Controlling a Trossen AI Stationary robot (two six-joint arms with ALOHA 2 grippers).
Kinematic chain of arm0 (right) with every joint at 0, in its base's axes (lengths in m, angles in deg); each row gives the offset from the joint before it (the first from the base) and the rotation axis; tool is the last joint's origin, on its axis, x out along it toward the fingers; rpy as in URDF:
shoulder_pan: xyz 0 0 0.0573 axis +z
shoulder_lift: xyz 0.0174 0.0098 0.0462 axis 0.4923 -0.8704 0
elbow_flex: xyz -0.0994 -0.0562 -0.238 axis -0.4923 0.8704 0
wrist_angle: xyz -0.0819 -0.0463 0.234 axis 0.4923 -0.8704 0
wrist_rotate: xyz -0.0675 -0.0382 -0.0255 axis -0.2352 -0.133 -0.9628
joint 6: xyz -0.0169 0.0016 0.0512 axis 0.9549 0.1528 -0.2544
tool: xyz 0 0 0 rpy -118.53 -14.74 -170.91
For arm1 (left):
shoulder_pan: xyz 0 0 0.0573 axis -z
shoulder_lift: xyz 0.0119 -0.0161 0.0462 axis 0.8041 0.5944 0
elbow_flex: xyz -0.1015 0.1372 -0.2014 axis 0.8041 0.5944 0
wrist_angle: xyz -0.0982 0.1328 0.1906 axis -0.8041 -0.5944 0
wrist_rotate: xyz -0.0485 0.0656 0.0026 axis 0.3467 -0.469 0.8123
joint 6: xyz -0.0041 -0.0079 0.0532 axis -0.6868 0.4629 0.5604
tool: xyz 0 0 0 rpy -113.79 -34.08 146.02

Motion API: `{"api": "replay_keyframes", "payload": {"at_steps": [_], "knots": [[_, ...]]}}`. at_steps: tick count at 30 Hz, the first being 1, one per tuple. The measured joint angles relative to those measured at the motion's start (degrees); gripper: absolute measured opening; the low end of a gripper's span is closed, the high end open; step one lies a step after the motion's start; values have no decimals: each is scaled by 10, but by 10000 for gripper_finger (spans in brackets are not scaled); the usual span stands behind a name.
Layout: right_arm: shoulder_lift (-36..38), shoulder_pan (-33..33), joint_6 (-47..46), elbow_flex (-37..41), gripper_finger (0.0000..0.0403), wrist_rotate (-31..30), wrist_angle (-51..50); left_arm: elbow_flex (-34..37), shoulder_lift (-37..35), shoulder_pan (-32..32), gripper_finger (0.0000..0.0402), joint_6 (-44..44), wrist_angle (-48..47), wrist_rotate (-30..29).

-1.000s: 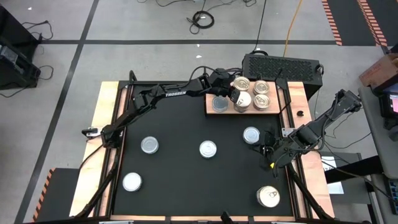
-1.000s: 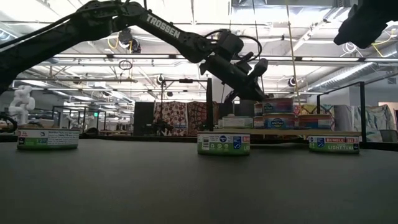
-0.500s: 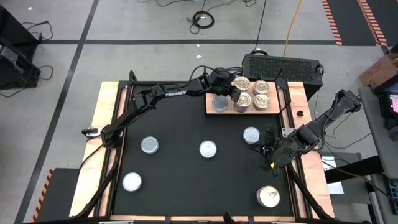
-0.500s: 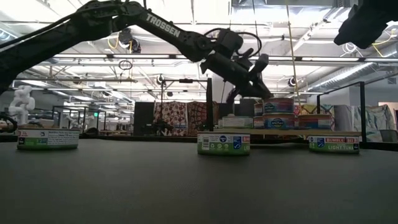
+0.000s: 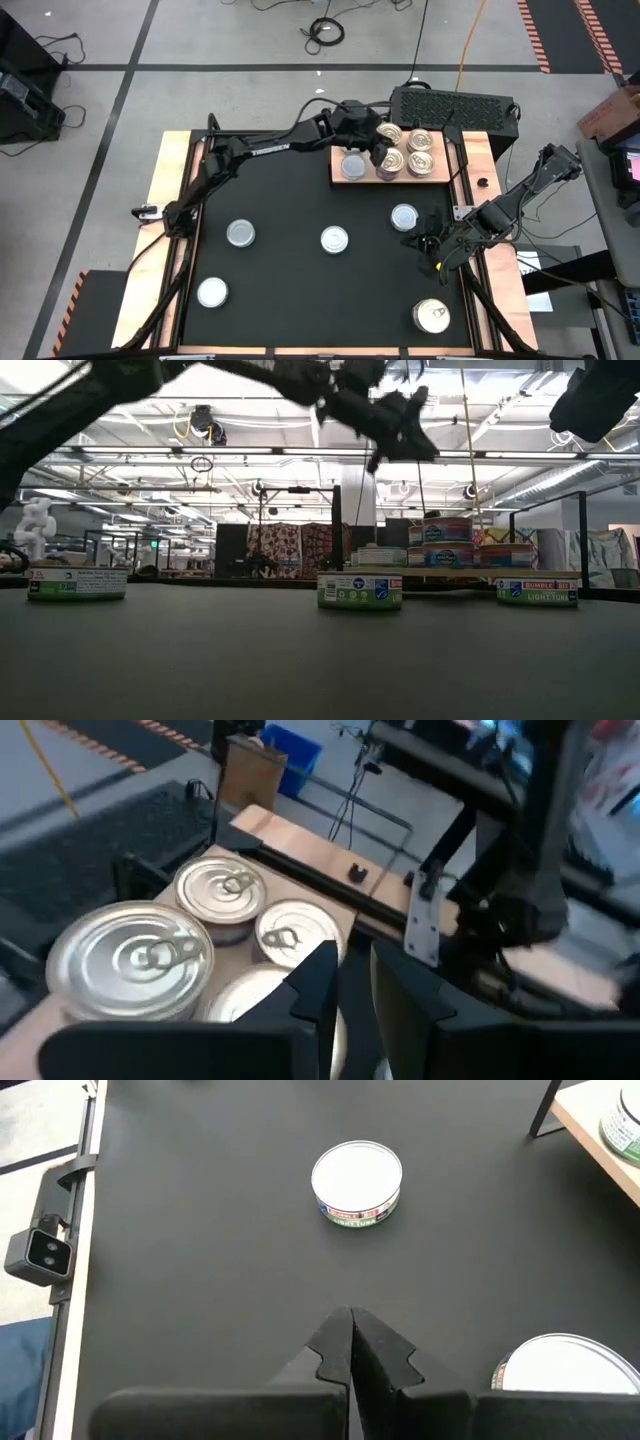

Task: Stack canned seafood by type on shelf
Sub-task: Stack the blue pink tuna can on top of the other blue pink tuna can on the shelf

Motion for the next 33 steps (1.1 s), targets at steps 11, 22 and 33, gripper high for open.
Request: {"api": "replay_keyframes", "payload": {"at_steps": [11,22,33], "knots": [[-7,0,-6,0,0,25,29,0,-160,106,66,140,-276,-53],[-120,4,15,0,0,107,172,52,-258,229,66,93,-535,-210],[-211,25,-10,0,0,187,247,317,-406,292,66,-47,-538,-314]]}}
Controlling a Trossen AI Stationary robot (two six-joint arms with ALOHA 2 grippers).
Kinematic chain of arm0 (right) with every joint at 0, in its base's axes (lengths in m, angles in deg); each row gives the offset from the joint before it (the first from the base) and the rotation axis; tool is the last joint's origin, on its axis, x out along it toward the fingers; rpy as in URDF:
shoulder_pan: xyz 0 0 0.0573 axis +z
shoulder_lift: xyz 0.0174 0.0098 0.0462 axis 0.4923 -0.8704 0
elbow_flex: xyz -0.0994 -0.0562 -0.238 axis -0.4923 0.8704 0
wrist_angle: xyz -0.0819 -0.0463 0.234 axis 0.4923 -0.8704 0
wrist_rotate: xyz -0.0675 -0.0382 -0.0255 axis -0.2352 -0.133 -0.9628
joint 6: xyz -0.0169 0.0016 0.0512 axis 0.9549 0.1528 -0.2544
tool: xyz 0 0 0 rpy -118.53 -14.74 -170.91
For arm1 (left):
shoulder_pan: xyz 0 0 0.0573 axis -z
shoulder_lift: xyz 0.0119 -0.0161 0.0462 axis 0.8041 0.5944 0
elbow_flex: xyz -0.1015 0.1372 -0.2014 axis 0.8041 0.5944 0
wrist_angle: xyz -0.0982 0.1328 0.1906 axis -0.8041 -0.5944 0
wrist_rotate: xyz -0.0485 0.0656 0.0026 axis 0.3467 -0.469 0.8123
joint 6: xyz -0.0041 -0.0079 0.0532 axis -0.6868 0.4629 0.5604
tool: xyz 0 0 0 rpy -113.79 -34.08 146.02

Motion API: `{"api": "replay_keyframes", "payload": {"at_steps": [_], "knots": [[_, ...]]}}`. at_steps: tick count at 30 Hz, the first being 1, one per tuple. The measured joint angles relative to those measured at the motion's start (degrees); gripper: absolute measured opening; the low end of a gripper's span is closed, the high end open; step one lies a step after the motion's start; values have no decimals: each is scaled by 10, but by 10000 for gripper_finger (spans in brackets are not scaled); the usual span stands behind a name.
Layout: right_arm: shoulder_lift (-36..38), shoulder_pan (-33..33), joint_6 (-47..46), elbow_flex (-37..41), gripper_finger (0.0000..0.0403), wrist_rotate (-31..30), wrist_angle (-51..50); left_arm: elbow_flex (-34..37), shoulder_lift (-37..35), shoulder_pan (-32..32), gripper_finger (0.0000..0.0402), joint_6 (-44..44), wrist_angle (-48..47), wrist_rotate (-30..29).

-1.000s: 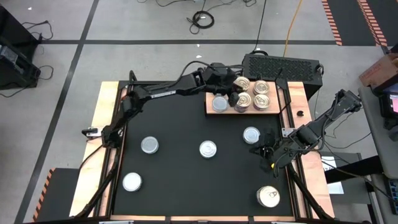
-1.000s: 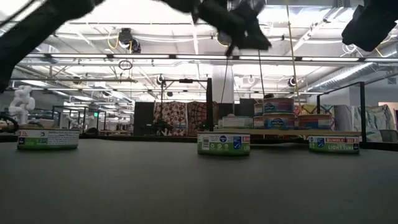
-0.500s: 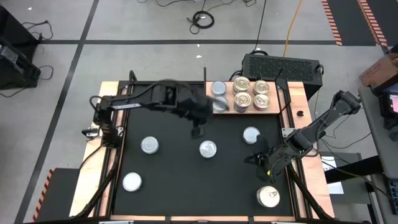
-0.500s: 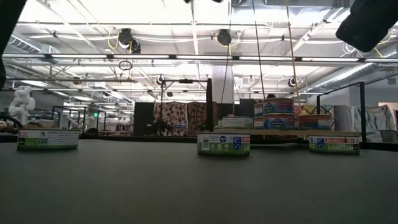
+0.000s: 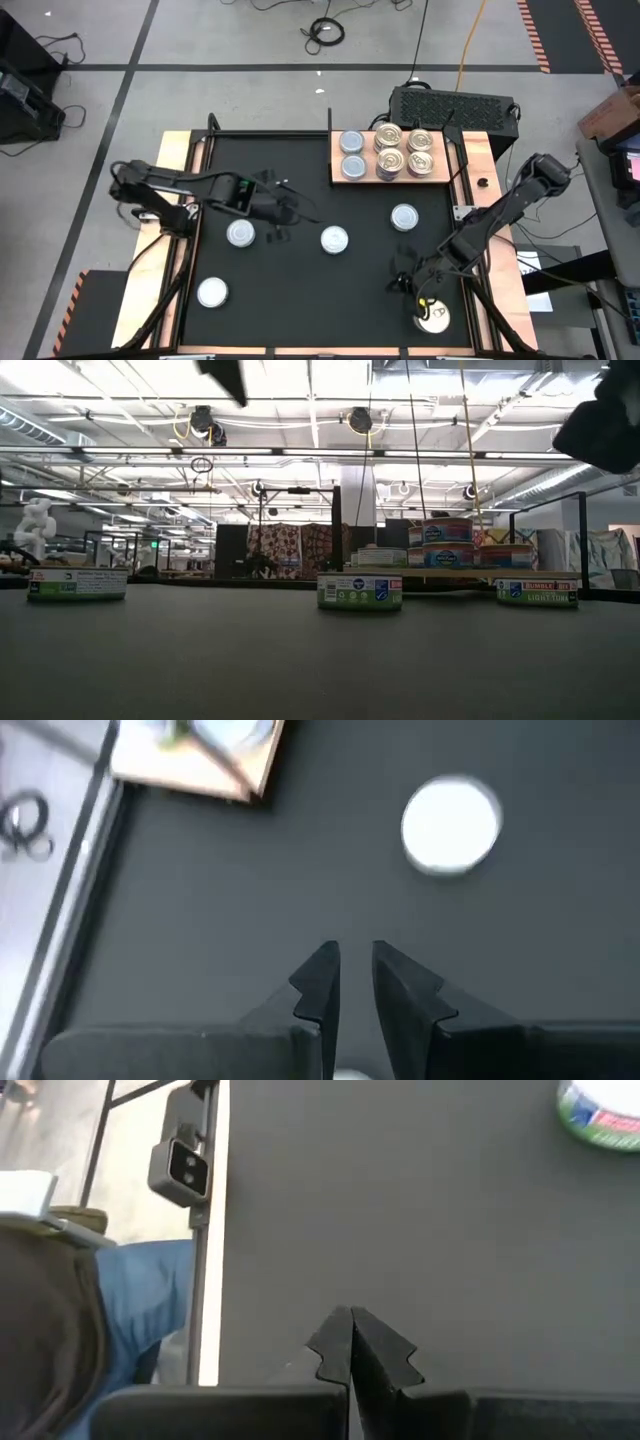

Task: Stack canned seafood by type on shelf
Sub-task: Stack the blue pink tuna can on top of the other blue pink tuna can on the shelf

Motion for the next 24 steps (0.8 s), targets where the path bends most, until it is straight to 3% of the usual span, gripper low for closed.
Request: {"api": "replay_keyframes", "payload": {"at_steps": [5,10,17,21,24], "knots": [[-9,9,-26,0,0,26,27,131,-87,2,66,-41,46,23],[-9,21,-52,-1,0,45,55,250,-160,8,66,0,161,91],[-9,43,-87,-31,0,52,46,395,-186,9,66,56,449,188],[-9,54,-124,-62,0,54,13,457,-156,10,66,106,659,285],[-9,64,-165,-88,0,61,-30,473,-118,10,66,125,788,315]]}}
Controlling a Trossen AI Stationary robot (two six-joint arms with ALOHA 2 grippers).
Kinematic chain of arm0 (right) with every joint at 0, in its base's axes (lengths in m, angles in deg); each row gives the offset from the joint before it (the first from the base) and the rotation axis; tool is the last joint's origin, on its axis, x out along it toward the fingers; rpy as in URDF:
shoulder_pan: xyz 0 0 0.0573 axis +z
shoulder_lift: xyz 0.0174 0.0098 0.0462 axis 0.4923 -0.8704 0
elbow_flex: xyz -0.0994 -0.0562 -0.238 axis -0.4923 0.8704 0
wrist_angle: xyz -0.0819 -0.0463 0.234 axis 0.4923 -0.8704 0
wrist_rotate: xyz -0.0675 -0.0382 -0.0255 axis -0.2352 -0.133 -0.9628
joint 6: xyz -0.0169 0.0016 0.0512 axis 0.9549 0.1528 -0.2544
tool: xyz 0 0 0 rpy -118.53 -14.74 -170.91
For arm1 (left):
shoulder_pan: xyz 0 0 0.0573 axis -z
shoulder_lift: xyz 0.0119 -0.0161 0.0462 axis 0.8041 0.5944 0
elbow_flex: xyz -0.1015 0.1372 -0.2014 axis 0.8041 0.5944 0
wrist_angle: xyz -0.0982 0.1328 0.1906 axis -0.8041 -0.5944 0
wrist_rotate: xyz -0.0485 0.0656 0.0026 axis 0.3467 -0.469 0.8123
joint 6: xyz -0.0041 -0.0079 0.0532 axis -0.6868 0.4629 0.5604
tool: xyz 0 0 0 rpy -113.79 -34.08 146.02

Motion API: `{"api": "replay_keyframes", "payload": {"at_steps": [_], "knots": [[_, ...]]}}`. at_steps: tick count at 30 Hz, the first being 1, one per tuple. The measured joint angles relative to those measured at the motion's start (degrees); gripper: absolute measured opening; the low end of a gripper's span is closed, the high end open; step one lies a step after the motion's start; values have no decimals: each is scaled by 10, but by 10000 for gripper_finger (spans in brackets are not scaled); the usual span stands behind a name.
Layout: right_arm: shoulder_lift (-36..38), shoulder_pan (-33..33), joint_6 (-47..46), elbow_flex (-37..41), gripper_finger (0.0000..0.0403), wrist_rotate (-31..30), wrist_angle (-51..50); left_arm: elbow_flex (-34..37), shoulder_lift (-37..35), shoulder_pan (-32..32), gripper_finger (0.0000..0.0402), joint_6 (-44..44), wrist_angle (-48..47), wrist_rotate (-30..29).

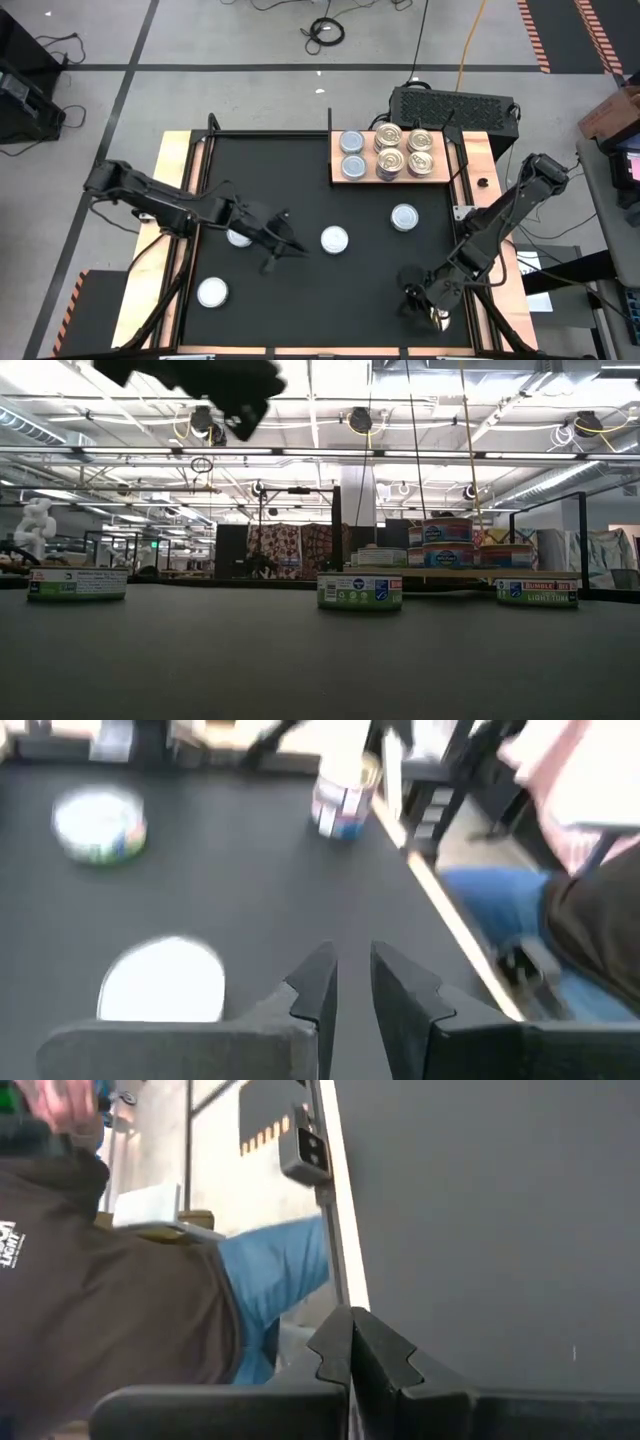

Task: Stack canned seafood by type on shelf
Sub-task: Stack the blue pink tuna can on top of the other blue pink tuna can on the shelf

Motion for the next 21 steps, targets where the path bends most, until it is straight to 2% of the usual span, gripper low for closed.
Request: {"api": "replay_keyframes", "payload": {"at_steps": [7,10,16,21], "knots": [[0,64,-173,-19,0,64,-39,-20,151,0,66,54,273,43],[-2,97,-255,-19,0,67,-50,-58,224,0,66,86,337,63],[-11,151,-408,-19,0,68,-74,-189,341,-1,66,124,342,72],[-25,182,-449,-19,0,98,-74,-300,410,-2,66,168,266,85]]}}
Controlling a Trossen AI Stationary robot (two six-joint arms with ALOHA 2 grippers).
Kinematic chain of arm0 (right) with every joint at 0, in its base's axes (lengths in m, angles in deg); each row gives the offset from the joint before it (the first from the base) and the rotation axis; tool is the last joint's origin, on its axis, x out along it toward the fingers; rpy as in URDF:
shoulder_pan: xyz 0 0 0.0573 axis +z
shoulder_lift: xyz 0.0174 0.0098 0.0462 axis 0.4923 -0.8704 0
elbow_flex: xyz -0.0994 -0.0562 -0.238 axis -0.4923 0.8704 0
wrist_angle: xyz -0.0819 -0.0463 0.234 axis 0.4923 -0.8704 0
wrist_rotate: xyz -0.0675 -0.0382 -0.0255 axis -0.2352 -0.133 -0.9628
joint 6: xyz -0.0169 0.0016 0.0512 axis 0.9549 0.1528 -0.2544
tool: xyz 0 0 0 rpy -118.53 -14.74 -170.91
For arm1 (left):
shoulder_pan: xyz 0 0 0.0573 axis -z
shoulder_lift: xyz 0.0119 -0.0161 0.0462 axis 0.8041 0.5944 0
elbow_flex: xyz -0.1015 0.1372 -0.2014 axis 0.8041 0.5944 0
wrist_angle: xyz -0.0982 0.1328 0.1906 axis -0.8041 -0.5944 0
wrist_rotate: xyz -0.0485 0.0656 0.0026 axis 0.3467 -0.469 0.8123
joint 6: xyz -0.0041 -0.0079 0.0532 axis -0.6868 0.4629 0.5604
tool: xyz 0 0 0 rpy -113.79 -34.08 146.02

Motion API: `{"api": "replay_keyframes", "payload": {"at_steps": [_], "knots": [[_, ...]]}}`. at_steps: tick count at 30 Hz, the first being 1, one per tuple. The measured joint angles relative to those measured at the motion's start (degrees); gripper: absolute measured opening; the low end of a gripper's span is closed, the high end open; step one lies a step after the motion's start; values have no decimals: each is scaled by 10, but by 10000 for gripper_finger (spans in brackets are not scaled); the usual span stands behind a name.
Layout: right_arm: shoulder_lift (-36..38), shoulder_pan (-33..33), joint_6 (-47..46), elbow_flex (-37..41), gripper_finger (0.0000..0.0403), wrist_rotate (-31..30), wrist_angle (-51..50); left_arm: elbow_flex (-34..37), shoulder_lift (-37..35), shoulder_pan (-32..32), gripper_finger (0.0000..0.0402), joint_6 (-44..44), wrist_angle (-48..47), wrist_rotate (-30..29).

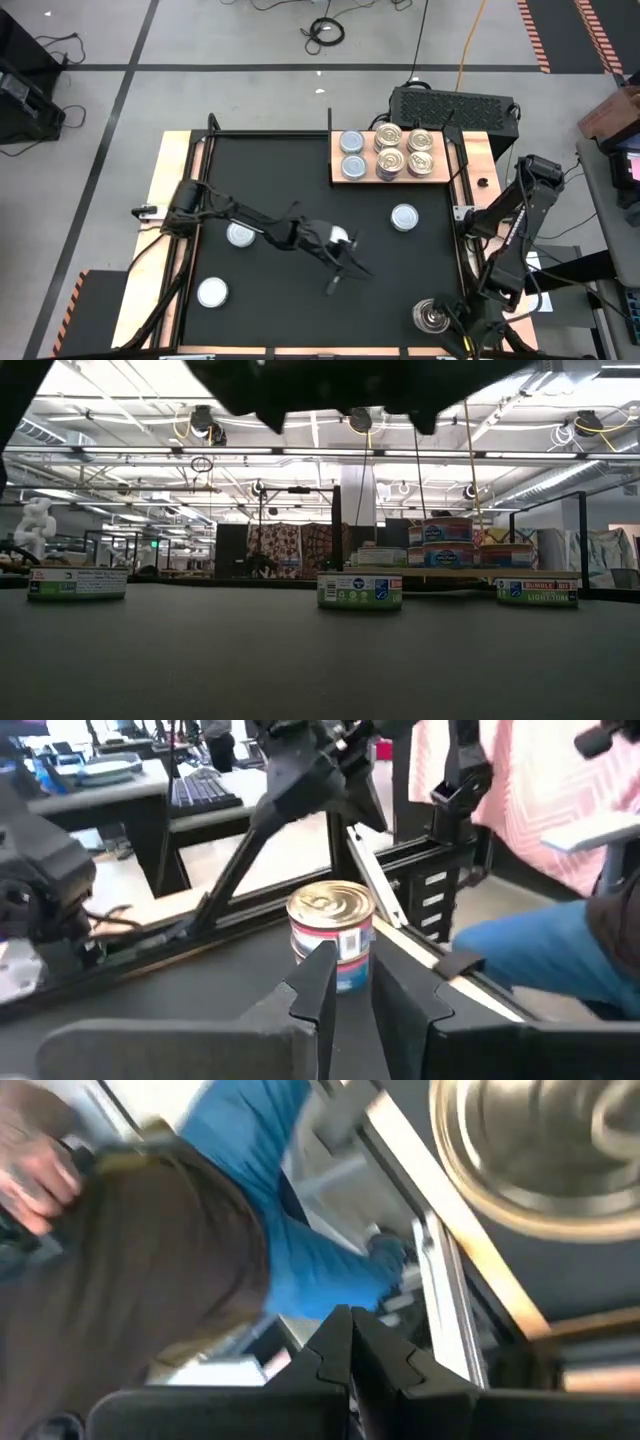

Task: Stack canned seafood by type on shelf
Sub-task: Stack the blue pink tuna can on top of the other blue pink tuna can on the shelf

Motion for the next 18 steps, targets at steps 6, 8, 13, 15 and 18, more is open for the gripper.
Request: {"api": "replay_keyframes", "payload": {"at_steps": [6,8,13,15,18], "knots": [[-34,24,-26,-2,0,53,-22,-78,49,-8,66,15,-51,2],[-45,27,-13,-2,0,52,-22,-91,62,-10,66,15,-54,1],[-71,27,8,-2,0,56,-28,-94,68,-16,66,15,-53,1],[-80,28,16,-2,0,56,-29,-94,70,-17,66,10,-55,1],[-90,28,28,-1,0,56,-29,-94,73,-17,66,5,-52,1]]}}
